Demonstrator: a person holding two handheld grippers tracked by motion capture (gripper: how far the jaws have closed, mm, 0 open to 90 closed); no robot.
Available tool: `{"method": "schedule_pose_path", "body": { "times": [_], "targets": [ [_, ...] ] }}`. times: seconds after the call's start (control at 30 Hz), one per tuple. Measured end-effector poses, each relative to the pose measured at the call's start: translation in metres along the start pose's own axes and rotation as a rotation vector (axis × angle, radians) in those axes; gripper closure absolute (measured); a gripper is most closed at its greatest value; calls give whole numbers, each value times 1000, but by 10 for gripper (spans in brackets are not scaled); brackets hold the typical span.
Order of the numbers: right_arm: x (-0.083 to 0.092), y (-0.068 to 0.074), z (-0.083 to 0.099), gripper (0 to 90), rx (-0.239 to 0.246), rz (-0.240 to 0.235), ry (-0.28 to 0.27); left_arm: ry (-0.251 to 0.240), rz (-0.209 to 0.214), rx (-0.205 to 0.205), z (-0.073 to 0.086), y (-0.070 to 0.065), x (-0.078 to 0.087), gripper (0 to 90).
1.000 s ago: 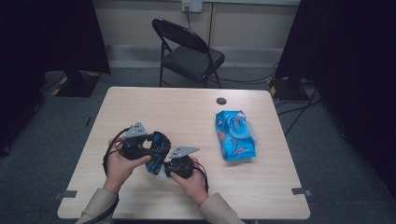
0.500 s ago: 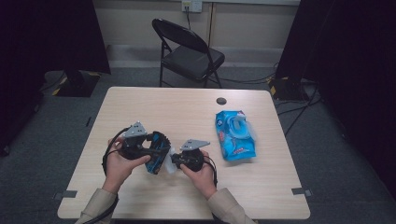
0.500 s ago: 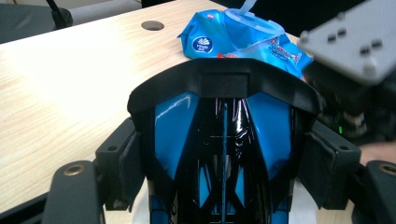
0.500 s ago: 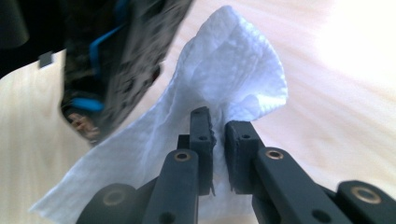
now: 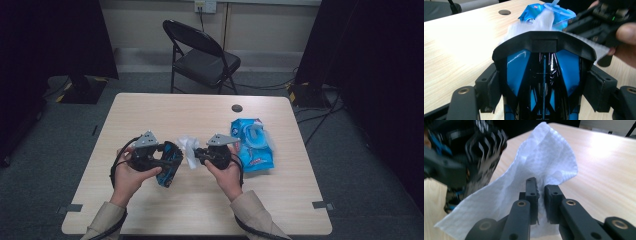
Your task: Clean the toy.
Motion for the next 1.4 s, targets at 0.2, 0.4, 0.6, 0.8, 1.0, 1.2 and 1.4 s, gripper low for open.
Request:
{"method": "schedule_pose_path", "body": {
  "times": [0.2, 0.4, 0.6, 0.8, 1.0, 1.2, 1.4],
  "targets": [
    [8, -4, -14, 831, -5, 5, -35, 7, 2, 1, 2, 0, -2, 255],
    [8, 1, -22, 831, 6, -6, -46, 21, 8, -4, 4, -2, -5, 255],
    [0, 11, -25, 831, 19, -32, -46, 29, 22, -11, 5, -7, -7, 255],
    [-12, 20, -26, 831, 36, -46, -29, 38, 27, -17, 5, -8, -7, 255],
    [-17, 22, -25, 832, 37, -46, -20, 38, 26, -15, 5, -8, -7, 255],
    [-18, 21, -23, 831, 32, -39, -23, 38, 22, -13, 5, -8, -7, 255],
    [-19, 20, -20, 832, 23, -30, -20, 35, 19, -13, 5, -8, -7, 255]
  ]
}}
Point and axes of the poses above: each handheld gripper's, and its own axes: x roughly backward along the jaws, z roughly out of its underside, y roughly to its left, the point moved 8 cm from there along -x, roughly forward along the jaws, and after that the axes turned 4 degrees about -z, right-handed, at the moved point
